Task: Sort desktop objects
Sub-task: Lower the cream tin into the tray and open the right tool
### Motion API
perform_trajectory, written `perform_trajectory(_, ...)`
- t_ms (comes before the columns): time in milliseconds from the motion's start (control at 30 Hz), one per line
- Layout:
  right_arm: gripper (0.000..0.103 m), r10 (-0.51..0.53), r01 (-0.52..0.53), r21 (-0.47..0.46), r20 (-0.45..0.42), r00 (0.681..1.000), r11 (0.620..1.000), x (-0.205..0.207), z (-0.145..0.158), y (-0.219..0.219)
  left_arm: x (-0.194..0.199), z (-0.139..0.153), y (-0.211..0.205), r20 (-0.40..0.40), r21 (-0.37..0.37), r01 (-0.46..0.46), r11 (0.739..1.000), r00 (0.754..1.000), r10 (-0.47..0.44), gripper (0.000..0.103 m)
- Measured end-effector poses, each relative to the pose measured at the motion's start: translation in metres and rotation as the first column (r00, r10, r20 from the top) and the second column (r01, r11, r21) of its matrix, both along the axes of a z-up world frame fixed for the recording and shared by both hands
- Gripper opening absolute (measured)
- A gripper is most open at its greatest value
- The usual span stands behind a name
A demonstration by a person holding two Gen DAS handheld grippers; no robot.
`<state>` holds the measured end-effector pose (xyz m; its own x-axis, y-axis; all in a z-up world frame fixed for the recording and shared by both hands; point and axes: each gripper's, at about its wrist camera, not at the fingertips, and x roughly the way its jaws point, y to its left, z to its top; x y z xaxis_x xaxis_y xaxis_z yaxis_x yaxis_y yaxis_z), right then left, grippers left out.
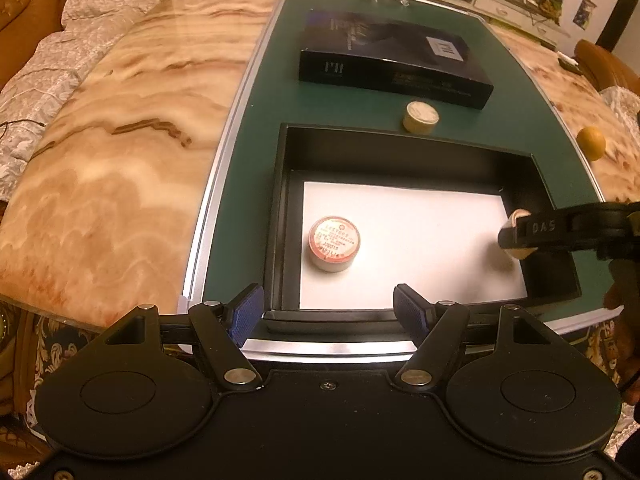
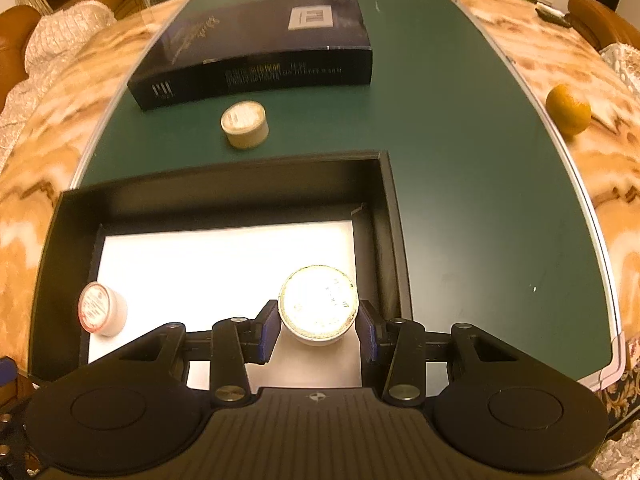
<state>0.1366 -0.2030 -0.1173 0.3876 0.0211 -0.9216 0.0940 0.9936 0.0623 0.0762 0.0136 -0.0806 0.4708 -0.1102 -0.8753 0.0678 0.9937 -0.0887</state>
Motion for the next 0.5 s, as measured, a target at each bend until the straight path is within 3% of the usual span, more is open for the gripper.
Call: perform_trajectory(500,0.044,0.024,-0.028,-0.077,-0.054,0.998,0.997,0.005,-0.021,0.019,0.0,-0.001,0.002,-0.005,0.0,0.002,1.0,1.0,-0.002,0.072)
